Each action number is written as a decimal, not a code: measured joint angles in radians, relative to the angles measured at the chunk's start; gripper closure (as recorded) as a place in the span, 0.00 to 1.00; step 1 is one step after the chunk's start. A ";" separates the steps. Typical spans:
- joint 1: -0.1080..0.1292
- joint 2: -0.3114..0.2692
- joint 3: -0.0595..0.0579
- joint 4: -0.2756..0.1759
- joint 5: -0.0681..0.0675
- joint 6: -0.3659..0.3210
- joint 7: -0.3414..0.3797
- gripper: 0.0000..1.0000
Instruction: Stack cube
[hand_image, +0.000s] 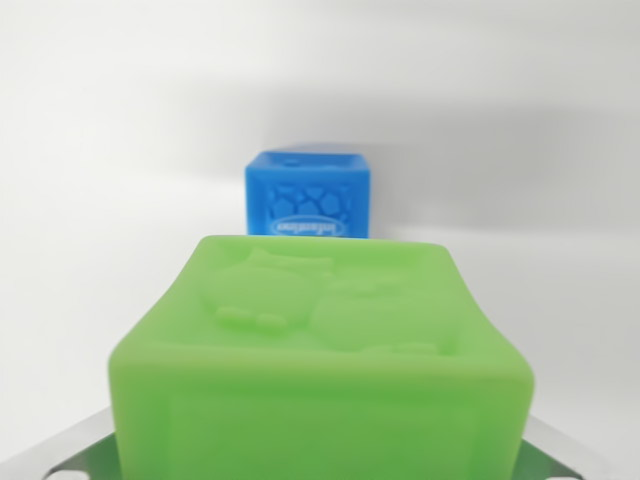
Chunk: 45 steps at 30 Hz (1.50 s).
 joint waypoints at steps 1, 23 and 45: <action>0.003 0.001 0.000 0.002 0.000 -0.001 0.005 1.00; 0.014 0.098 -0.001 0.004 0.000 0.086 0.021 1.00; 0.014 0.176 -0.001 0.010 0.000 0.156 0.021 1.00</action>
